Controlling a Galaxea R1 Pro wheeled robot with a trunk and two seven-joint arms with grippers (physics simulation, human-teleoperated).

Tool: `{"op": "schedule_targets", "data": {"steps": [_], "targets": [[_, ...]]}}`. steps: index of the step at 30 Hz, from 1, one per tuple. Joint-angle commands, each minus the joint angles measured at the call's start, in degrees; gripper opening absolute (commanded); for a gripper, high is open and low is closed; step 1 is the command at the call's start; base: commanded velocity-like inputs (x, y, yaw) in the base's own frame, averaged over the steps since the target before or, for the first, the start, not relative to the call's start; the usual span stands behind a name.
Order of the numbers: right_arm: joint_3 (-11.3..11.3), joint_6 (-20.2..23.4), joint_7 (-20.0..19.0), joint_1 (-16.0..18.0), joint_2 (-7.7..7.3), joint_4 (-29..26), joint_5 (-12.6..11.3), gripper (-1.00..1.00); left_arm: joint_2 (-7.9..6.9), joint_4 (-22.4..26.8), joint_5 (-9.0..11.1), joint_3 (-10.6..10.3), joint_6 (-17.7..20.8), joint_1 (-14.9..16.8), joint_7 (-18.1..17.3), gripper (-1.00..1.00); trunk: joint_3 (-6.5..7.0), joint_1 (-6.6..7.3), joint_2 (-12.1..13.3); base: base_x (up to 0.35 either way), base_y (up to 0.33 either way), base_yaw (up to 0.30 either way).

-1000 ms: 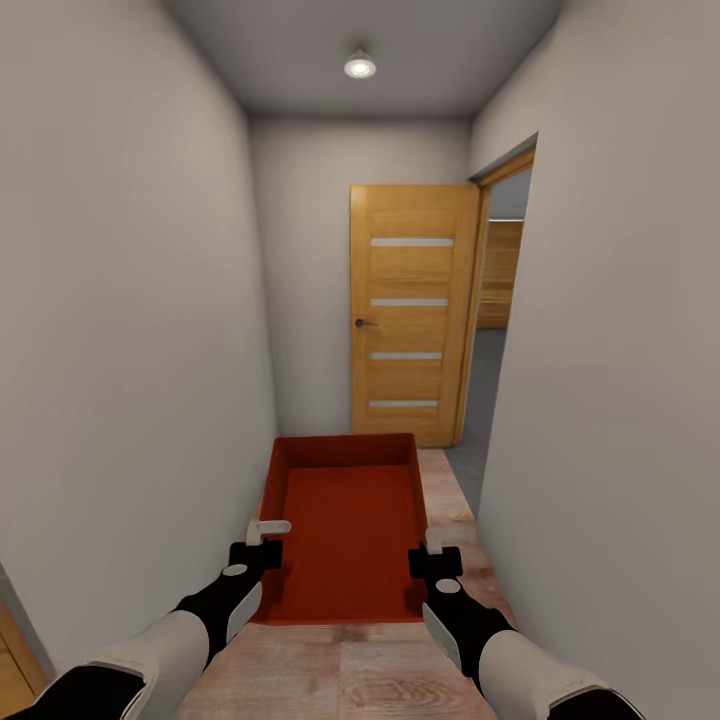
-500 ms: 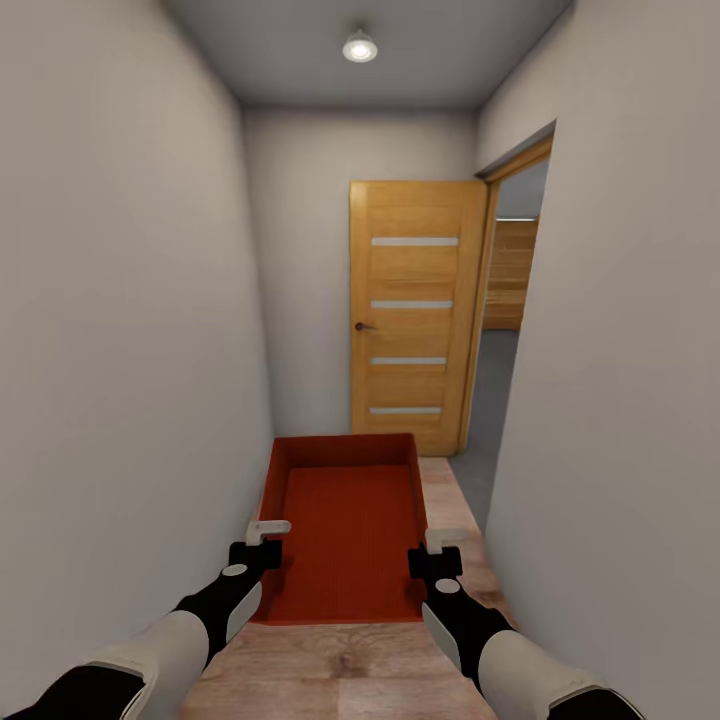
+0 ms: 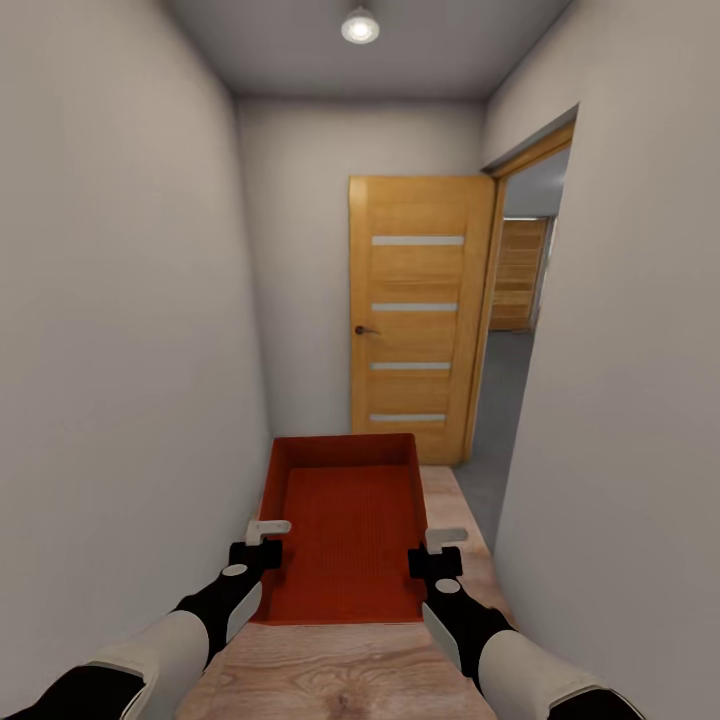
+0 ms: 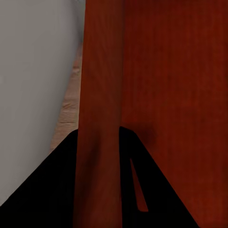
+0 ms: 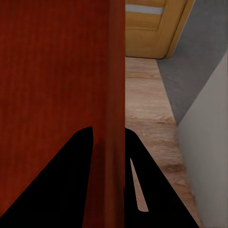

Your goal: Move the two storage containers from the living room to the garage. In the garage, place one container on the floor and stack the other container on top of it (either order is fine).

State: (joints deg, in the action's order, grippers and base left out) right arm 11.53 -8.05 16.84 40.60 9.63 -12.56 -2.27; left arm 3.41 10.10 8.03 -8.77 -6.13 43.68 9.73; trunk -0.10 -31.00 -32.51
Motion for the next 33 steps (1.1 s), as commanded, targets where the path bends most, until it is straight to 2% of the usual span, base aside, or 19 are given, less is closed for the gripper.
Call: {"op": "schedule_targets", "data": {"steps": [1,33], "targets": [[-1.43,-0.3,0.01,0.0,-0.8,0.43,-0.98,-1.0,-1.57,0.18,2.7,3.49,-0.82,0.09,0.29,-1.0,0.0,-0.05,-0.03,0.322,0.0,0.0],[-1.43,-0.3,0.03,0.0,-0.84,0.43,-0.98,-1.0,-1.57,0.2,2.7,3.49,-0.83,0.09,0.29,-1.0,0.0,-0.05,-0.03,0.322,0.0,0.0]]}}
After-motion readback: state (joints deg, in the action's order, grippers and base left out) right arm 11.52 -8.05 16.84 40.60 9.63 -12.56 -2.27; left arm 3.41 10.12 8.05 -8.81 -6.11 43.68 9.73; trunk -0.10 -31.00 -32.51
